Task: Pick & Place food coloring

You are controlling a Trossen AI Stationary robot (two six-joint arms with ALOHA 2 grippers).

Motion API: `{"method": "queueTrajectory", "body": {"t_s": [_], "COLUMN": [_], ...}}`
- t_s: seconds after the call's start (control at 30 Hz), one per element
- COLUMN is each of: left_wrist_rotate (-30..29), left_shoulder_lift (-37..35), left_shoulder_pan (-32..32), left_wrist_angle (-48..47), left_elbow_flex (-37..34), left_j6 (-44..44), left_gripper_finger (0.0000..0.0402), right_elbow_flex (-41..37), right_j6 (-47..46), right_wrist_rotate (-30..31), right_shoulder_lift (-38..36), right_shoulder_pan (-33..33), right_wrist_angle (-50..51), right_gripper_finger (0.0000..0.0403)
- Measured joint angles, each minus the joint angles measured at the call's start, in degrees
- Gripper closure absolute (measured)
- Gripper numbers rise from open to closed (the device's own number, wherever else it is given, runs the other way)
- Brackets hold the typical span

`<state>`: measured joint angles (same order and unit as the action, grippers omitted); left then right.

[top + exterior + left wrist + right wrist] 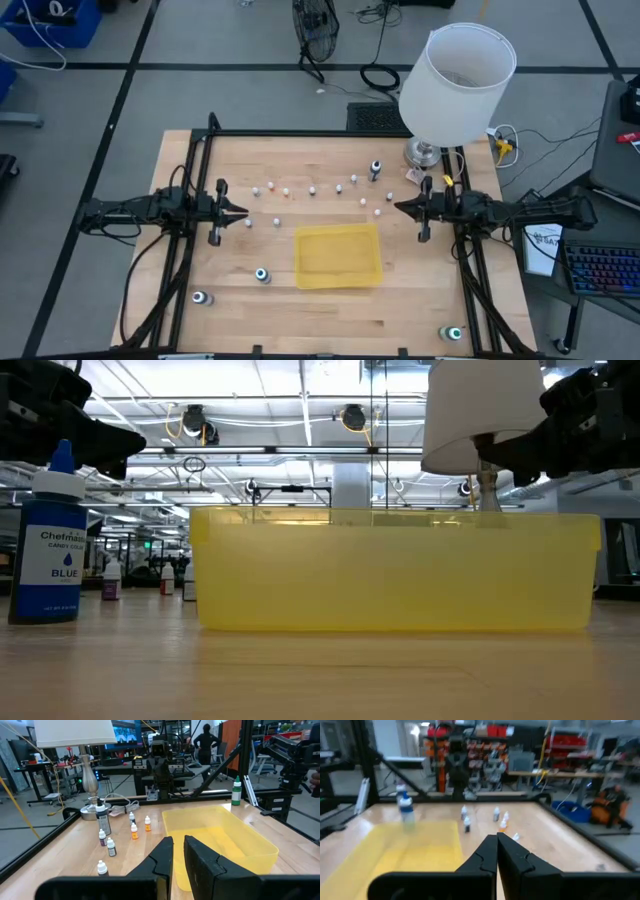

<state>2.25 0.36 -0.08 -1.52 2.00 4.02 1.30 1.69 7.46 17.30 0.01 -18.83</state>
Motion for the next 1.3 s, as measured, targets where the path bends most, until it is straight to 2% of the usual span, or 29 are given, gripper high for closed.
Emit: {"method": "queueTrajectory", "body": {"t_s": [0.17, 0.37, 0.5, 0.67, 0.8, 0.93, 1.03, 1.13, 1.3], "left_wrist_rotate": [0.00, 0.01, -0.01, -0.01, -0.01, -0.01, -0.01, -0.01, -0.02], "left_shoulder_lift": [0.00, 0.00, 0.00, 0.00, 0.00, -0.01, -0.02, 0.00, 0.00], "left_shoulder_pan": [-0.01, -0.02, -0.01, 0.00, 0.00, -0.01, -0.02, -0.02, -0.02], "left_wrist_angle": [0.02, 0.00, 0.02, 0.02, 0.01, 0.02, 0.02, 0.02, 0.03], "left_elbow_flex": [0.00, 0.00, 0.00, 0.00, 0.00, 0.00, 0.00, 0.00, 0.00], "left_j6": [0.01, 0.01, -0.01, 0.01, 0.01, 0.00, 0.01, 0.01, 0.01], "left_gripper_finger": [0.0350, 0.0350, 0.0350, 0.0350, 0.0350, 0.0350, 0.0350, 0.0350, 0.0350], "right_elbow_flex": [-0.02, -0.02, -0.02, -0.02, -0.02, 0.82, 5.22, 14.95, 32.34], "right_j6": [-6.18, -13.61, -11.49, -13.51, -4.63, -2.33, -3.02, -5.65, -8.47], "right_wrist_rotate": [-0.02, -0.02, 0.24, 0.04, 0.45, 7.75, 13.59, 13.90, 18.29], "right_shoulder_lift": [0.00, 0.00, -0.02, 0.00, 0.01, 0.03, 1.55, 5.79, 18.23], "right_shoulder_pan": [0.02, 0.02, 0.00, 0.00, 0.00, -0.02, -0.04, -0.02, -0.07], "right_wrist_angle": [-4.46, -5.01, -8.87, -10.32, -12.33, -12.48, -1.09, 8.97, 33.07], "right_gripper_finger": [0.0403, 0.0403, 0.0403, 0.0403, 0.0403, 0.0403, 0.0403, 0.0403, 0.0390]}}
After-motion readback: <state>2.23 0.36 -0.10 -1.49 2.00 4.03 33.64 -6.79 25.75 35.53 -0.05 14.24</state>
